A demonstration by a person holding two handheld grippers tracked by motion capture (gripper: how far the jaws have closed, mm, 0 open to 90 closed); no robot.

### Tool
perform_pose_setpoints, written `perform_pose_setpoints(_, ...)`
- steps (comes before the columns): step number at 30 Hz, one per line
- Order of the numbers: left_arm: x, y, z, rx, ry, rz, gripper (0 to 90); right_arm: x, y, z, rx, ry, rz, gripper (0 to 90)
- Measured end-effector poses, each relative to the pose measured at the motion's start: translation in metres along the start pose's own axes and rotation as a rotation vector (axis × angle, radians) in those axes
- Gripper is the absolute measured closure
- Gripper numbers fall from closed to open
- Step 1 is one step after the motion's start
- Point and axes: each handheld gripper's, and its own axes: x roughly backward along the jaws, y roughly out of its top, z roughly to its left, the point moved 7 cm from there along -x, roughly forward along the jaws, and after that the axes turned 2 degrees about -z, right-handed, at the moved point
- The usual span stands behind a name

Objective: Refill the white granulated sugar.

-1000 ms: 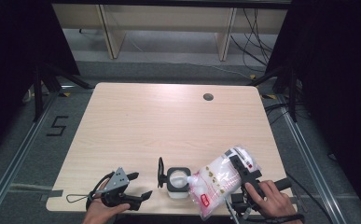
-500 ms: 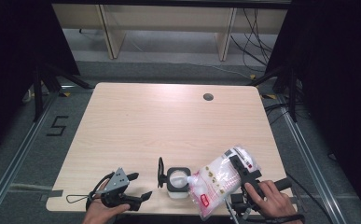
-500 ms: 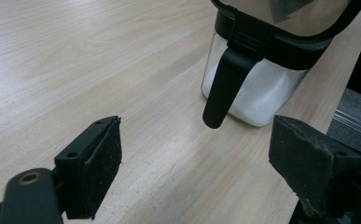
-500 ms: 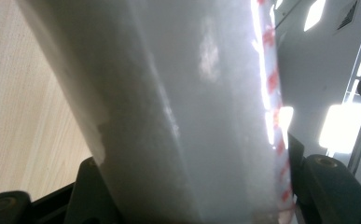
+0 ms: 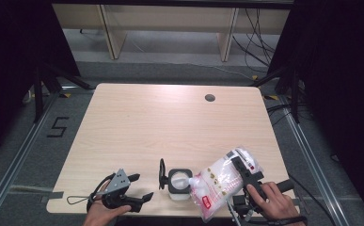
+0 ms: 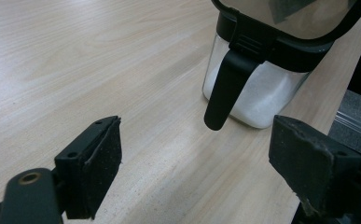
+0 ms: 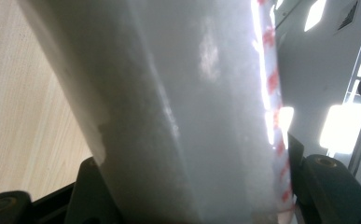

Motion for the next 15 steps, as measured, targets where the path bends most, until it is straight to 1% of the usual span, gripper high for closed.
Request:
perform_pose_setpoints(4,-0.0006,0.0009,0.0006,0.002,0.0,-0.006,16.7,-0.0001,0.0001,-0.0002,0.002,-0.001,0.0,45.5)
perform_pose_setpoints(7,0.0001,-0.0001,-0.0004,0.0,0.0,0.0,16.6,0.0001,0.0001,-0.0001,0.001,0.0,0.0,45.5)
perform_pose_setpoints(8,0.0003,0.0,0.0,-0.003,-0.001,0.002,16.6,0.0001,0.0007,-0.0021,0.02,-0.006,-0.004,45.5)
perform_pose_setpoints(9,-0.0001,0.0006,0.0004,0.0,-0.001,-0.003,16.6,0.0,0.0002,-0.0004,0.003,-0.001,-0.001,45.5)
perform_pose_setpoints(12,0.0002,-0.0002,-0.0002,0.003,0.001,0.001,16.6,0.0002,-0.0002,0.0003,0.002,0.006,0.003,45.6)
perform_pose_setpoints(14,0.0004,0.0002,0.0004,-0.004,-0.001,0.001,16.7,0.0005,-0.0003,0.0001,0.006,0.01,0.008,45.6)
perform_pose_setpoints(15,-0.0002,0.0009,0.0005,0.001,0.0,-0.006,16.7,0.0002,-0.0001,-0.0001,0.005,0.007,0.003,45.6)
